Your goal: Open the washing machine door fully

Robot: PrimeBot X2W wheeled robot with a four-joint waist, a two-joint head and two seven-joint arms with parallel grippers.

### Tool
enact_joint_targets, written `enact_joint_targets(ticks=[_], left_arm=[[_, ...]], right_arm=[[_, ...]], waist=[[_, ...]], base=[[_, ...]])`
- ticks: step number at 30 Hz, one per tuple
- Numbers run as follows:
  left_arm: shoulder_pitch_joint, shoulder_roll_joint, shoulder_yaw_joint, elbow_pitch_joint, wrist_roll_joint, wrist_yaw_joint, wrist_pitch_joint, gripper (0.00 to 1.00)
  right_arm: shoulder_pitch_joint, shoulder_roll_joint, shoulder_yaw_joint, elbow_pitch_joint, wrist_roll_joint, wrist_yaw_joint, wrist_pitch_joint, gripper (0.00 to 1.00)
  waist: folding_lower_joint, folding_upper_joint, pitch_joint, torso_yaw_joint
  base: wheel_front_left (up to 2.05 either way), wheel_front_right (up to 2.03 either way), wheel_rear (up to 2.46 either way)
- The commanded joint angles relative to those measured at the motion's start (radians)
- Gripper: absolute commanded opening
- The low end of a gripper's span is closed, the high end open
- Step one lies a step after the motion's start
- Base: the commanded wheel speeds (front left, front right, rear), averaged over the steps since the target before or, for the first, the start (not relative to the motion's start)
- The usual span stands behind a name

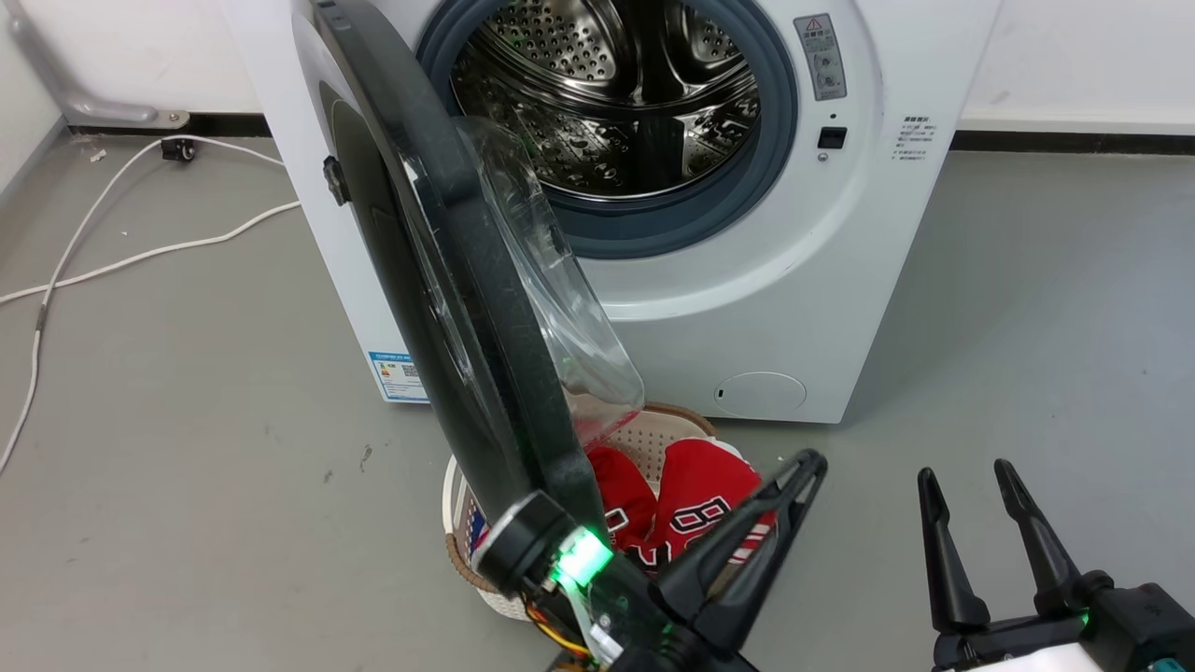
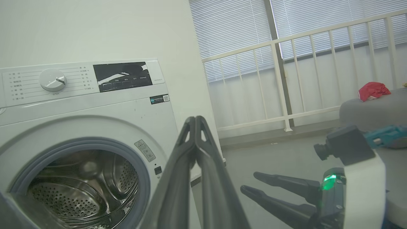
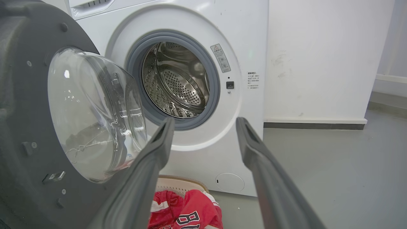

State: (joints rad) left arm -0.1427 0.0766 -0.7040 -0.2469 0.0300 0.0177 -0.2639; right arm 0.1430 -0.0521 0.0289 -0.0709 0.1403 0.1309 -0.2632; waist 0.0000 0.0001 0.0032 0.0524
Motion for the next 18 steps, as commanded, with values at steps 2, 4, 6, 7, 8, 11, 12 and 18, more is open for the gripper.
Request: enact_joint_targets(ticks=[2,4,6,7,8,11,12,18], left_arm=[[0.016,-0.005,-0.015,0.028,-0.008,0.006,-0.001,0.0],[0.021,-0.006,-0.023,0.052,-0.014,0.007,-0.001,0.0],[0.029,-0.006,-0.029,0.076,-0.02,0.008,-0.001,0.0],[0.034,-0.006,-0.031,0.088,-0.024,0.008,-0.001,0.0],[0.037,-0.006,-0.032,0.1,-0.029,0.009,-0.001,0.0],[0.05,-0.006,-0.028,0.138,-0.042,0.017,-0.001,0.0],[0.057,-0.007,-0.025,0.15,-0.047,0.02,-0.001,0.0],[0.082,-0.009,-0.007,0.213,-0.07,0.033,-0.001,0.0]], right_arm=[[-0.016,0.004,0.003,0.002,0.001,0.0,-0.002,1.0],[-0.021,0.004,0.005,0.003,0.003,0.0,-0.002,1.0],[-0.023,0.004,0.007,0.005,0.003,0.0,-0.002,1.0],[-0.023,0.004,0.007,0.006,0.002,0.0,-0.002,1.0],[-0.023,0.004,0.009,0.007,0.001,0.0,-0.002,1.0],[-0.028,0.004,0.009,0.01,-0.002,0.0,-0.002,1.0],[-0.031,0.004,0.009,0.011,-0.003,0.0,-0.002,1.0],[-0.035,0.004,0.005,0.016,-0.007,0.0,-0.002,1.0]], waist=[[0.0,-0.0001,0.003,0.002],[0.0,-0.0001,0.005,0.002],[0.0,-0.0001,0.007,0.003],[0.0,-0.0001,0.008,0.004],[0.0,-0.0001,0.009,0.004],[0.0,-0.0001,0.013,0.004],[0.0,-0.0001,0.014,0.004],[0.0,-0.0001,0.024,0.007]], base=[[0.0,0.0,0.0],[0.0,0.0,0.0],[0.0,0.0,0.0],[0.0,0.0,0.0],[0.0,0.0,0.0],[0.0,0.0,0.0],[0.0,0.0,0.0],[0.0,0.0,0.0]])
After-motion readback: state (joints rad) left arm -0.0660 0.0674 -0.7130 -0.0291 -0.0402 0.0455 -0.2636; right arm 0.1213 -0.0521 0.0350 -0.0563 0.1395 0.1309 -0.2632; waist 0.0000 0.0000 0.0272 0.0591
